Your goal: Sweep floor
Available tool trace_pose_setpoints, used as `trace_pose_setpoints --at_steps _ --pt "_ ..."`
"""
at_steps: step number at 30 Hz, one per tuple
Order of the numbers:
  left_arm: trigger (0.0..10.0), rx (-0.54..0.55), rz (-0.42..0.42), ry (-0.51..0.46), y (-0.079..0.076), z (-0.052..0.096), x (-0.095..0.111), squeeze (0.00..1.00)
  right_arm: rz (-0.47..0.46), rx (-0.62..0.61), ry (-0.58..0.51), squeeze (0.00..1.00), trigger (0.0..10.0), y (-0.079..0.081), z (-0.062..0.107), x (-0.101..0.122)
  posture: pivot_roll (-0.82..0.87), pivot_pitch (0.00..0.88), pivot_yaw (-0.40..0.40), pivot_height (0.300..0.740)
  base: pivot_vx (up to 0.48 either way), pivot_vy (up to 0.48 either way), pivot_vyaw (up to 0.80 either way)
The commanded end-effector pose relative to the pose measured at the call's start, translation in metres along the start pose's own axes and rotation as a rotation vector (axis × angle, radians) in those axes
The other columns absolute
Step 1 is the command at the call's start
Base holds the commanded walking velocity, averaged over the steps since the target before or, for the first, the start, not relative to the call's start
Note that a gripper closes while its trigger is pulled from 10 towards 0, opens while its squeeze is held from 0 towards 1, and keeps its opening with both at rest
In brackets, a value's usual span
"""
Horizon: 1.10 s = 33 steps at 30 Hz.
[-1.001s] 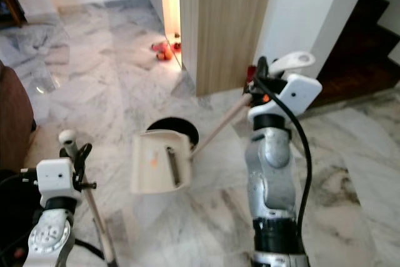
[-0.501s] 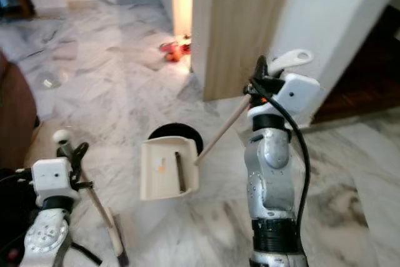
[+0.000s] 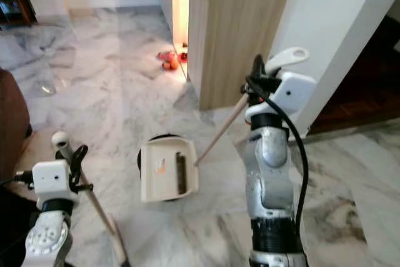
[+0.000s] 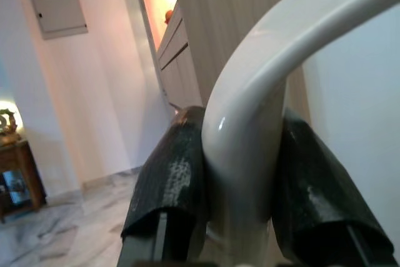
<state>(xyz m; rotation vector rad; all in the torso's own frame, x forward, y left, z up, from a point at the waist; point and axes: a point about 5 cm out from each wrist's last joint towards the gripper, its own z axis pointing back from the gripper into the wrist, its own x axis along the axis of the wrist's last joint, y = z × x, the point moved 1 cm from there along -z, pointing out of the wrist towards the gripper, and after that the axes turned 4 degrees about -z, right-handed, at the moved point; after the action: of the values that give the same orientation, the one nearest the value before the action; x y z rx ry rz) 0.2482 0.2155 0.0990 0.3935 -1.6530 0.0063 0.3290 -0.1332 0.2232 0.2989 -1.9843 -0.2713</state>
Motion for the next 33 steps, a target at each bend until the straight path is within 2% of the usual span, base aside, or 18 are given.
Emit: trace_pose_setpoints --at_steps 1,8,16,33 --pt "10.0 0.001 -0.014 -0.058 -0.0013 -0.0034 0.012 0.0 -0.03 0.005 -0.079 0.0 10.0 0.0004 -0.0043 0.0187 0.14 0.027 -0.031 0.74 0.277 0.0 0.0" --pt "10.0 0.006 -0.015 -0.059 -0.0003 -0.0034 0.0122 0.0 -0.025 0.01 -0.077 0.0 10.0 0.0015 -0.0045 0.0186 0.15 0.032 -0.032 0.74 0.279 0.0 0.0" --pt "10.0 0.008 -0.014 -0.059 -0.0004 -0.003 0.0123 0.0 -0.027 0.017 -0.071 0.0 10.0 0.0019 -0.0038 0.0178 0.15 0.034 -0.034 0.74 0.279 0.0 0.58" --pt "10.0 0.01 -0.015 -0.058 0.0 -0.0025 0.0118 0.0 -0.035 0.018 -0.069 0.0 10.0 0.0029 -0.0037 0.0173 0.15 0.039 -0.034 0.74 0.279 0.0 0.0"
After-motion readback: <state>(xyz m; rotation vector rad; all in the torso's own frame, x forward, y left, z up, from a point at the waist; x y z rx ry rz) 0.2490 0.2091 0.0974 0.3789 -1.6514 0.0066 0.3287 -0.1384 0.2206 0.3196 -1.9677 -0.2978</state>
